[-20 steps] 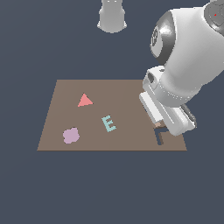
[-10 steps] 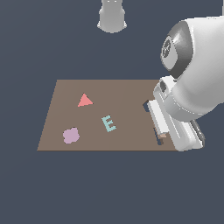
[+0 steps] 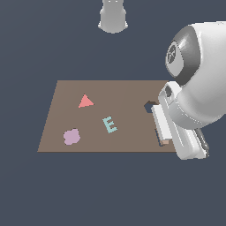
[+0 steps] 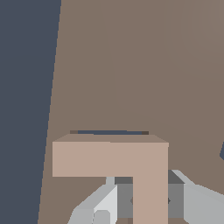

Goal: Insert a designated object into the corresponding slot on a board.

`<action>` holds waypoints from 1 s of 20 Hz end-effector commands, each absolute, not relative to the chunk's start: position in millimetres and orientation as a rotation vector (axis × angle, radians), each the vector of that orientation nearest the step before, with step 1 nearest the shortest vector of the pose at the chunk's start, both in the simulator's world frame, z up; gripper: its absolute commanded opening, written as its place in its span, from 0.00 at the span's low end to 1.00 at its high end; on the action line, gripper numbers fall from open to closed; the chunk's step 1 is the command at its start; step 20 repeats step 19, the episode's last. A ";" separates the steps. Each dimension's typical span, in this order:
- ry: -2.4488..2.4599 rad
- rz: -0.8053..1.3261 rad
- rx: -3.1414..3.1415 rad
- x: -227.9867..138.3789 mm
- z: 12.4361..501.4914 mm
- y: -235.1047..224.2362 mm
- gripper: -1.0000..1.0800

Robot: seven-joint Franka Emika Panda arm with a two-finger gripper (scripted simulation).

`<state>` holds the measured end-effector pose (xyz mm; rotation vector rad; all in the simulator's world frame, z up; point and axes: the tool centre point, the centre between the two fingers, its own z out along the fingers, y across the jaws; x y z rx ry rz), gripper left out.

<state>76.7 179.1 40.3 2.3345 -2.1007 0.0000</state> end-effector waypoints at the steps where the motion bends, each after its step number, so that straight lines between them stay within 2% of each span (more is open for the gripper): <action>1: -2.106 0.000 2.331 77.9 40.5 179.5 0.00; 9: -2.107 0.000 2.330 77.9 30.5 179.0 0.00; 10: -2.107 0.000 2.330 77.9 30.5 179.0 0.96; 20: -2.107 0.000 2.330 77.9 30.5 179.0 0.96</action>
